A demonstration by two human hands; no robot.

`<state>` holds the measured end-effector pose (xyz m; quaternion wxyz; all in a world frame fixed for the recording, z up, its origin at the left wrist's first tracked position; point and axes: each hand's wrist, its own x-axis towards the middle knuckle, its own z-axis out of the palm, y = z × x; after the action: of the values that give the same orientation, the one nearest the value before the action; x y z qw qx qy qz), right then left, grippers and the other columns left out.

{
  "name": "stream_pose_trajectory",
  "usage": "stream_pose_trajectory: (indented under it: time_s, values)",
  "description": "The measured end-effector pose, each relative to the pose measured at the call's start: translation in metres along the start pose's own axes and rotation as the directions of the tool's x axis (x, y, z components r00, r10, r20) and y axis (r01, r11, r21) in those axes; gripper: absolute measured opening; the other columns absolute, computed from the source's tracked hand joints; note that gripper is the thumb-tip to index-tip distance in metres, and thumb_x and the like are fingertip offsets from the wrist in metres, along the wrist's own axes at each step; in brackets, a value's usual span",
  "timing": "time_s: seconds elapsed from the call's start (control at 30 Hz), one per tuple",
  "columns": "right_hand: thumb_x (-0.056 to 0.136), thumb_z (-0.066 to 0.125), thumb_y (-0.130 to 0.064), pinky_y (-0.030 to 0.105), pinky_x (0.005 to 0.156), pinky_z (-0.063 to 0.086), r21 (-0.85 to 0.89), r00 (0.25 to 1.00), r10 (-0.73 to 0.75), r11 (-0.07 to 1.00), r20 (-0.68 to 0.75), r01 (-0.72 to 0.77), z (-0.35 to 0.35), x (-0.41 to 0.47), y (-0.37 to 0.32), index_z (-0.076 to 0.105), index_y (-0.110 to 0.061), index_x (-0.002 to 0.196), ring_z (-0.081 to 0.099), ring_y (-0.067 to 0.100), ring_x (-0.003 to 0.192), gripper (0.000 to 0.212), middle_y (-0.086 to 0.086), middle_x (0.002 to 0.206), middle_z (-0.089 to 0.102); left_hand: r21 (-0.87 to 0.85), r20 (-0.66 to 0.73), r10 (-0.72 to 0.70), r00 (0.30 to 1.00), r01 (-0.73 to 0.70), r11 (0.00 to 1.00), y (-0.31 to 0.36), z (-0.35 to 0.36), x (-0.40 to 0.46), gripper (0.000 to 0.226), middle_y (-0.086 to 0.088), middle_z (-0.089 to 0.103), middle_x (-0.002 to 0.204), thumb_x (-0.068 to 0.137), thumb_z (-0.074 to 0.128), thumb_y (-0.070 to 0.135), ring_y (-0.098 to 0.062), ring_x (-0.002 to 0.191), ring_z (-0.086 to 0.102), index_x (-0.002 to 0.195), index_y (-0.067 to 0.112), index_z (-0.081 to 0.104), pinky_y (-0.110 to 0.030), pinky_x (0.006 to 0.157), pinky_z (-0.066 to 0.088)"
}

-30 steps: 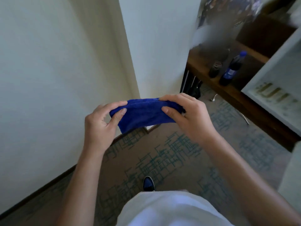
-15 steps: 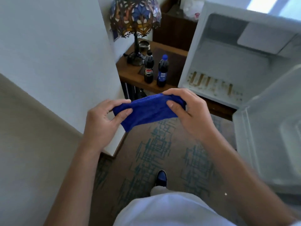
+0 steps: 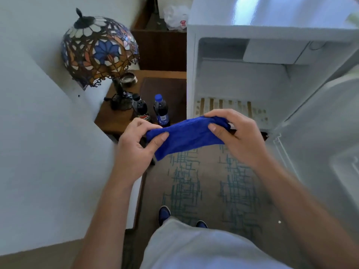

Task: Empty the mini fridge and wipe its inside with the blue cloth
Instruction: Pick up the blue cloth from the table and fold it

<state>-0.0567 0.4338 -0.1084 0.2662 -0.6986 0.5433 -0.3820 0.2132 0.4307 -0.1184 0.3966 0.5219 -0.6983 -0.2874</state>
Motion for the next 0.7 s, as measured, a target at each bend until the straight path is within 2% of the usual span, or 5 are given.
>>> stream_pose_trajectory:
  time_s: [0.13,0.2,0.33,0.53,0.7]
  values:
    - [0.099,0.067,-0.02,0.013,0.092,0.05,-0.011,0.987,0.111,0.994,-0.114,-0.113,0.007,0.015,0.016,0.07,-0.023,0.124,0.065,-0.002,0.108,0.025,-0.015,0.114,0.071,-0.264,0.21,-0.002,0.978,0.059,0.963,-0.012,0.01,0.05,0.017,0.008,0.071,0.119,0.098,0.065,0.033,-0.013,0.119,0.065,0.106,0.018,0.07,-0.032,0.092,0.059]
    - [0.099,0.068,-0.019,0.018,0.093,0.051,0.013,0.971,0.168,0.986,-0.17,-0.168,0.012,0.022,0.023,0.071,-0.021,0.123,0.067,0.003,0.108,0.024,-0.013,0.113,0.073,-0.352,0.307,-0.011,0.952,0.125,0.928,-0.011,0.014,0.071,0.018,0.011,0.076,0.107,0.096,0.063,0.027,-0.006,0.103,0.071,0.103,0.012,0.069,-0.022,0.08,0.058]
    - [0.101,0.066,-0.019,0.018,0.087,0.051,0.016,0.937,0.239,0.97,-0.254,-0.243,0.021,0.037,0.028,0.07,-0.021,0.122,0.066,0.001,0.102,0.022,-0.016,0.108,0.071,-0.396,0.406,0.052,0.912,0.124,0.91,-0.016,0.019,0.11,0.013,0.011,0.066,0.08,0.097,0.06,0.028,-0.003,0.073,0.063,0.095,0.016,0.064,-0.015,0.065,0.05]
    - [0.102,0.065,-0.022,0.017,0.08,0.052,0.058,0.855,0.343,0.935,-0.389,-0.349,0.032,0.043,0.034,0.071,-0.02,0.122,0.067,0.002,0.098,0.021,-0.012,0.106,0.072,-0.424,0.487,0.078,0.87,0.158,0.892,-0.021,0.034,0.152,0.028,-0.007,0.063,0.082,0.097,0.058,0.035,-0.008,0.073,0.061,0.099,0.008,0.064,-0.02,0.066,0.05]
    - [0.1,0.067,-0.025,0.02,0.094,0.053,0.121,0.771,0.435,0.894,-0.465,-0.432,0.031,0.037,0.053,0.071,-0.026,0.125,0.066,0.001,0.11,0.026,-0.019,0.114,0.072,-0.44,0.533,0.052,0.844,0.224,0.87,-0.03,0.07,0.169,0.022,-0.009,0.064,0.085,0.103,0.056,0.026,-0.014,0.078,0.063,0.103,0.005,0.063,-0.025,0.071,0.053]
